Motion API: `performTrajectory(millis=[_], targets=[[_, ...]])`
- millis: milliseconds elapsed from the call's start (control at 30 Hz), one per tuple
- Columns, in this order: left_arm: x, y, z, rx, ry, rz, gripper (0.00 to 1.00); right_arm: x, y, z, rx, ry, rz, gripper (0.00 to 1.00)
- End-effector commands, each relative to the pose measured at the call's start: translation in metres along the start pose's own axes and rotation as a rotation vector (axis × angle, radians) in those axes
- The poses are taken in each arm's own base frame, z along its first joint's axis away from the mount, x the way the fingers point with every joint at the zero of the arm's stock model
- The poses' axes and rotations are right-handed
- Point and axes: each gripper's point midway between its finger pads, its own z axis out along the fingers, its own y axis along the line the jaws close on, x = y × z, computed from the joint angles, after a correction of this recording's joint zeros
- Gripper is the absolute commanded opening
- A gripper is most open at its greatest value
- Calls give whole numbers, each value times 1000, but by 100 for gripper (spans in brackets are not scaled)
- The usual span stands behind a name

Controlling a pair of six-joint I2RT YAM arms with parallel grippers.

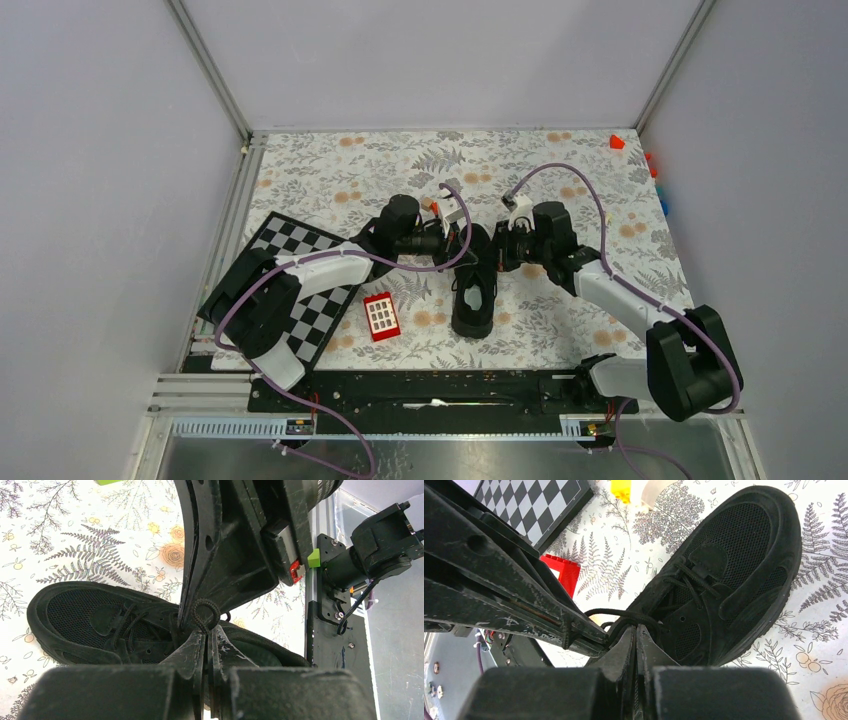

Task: Tie the shoes
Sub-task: Cross the shoelace with the shoelace.

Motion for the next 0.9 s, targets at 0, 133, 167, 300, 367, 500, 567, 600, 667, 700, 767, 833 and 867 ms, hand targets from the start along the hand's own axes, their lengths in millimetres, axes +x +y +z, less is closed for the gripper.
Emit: performTrajectory(millis=[0, 133, 167, 300, 367, 500, 567, 600, 667, 700, 767, 833, 867], targets=[[-19, -4, 2, 33, -36, 46, 0, -2, 2, 6, -6, -23, 15, 0], [-19, -4, 3, 34, -36, 48, 0, -1, 3, 11, -22, -14, 42, 0], [-19, -3, 3, 33, -36, 47, 0, -1, 5, 12, -27, -13, 47, 0], [-17, -4, 3, 35, -33, 44, 0, -1, 6, 12, -29, -15, 50, 0], [-17, -3, 3, 33, -35, 45, 0, 0, 6, 11, -28, -11, 46, 0], [-17, -3, 3, 33, -36, 44, 0, 2, 9, 6, -37, -3, 35, 0], [-16, -4, 3, 35, -35, 44, 0, 3, 13, 4, -55, 5, 27, 0], [-16, -4, 3, 35, -36, 44, 0, 4, 17, 3, -75, 13, 26, 0], [-16, -4, 2, 36, -37, 45, 0, 7, 20, 3, -90, 31, 25, 0], [-17, -4, 2, 35, -38, 47, 0, 8, 21, 3, -99, 39, 25, 0], [-15, -5, 1, 36, -37, 50, 0, 9, 22, 2, -106, 50, 26, 0], [-14, -5, 1, 33, -35, 52, 0, 10, 22, 2, -107, 59, 27, 0], [-12, -5, 0, 32, -34, 55, 0, 11, 22, 2, -105, 66, 27, 0]])
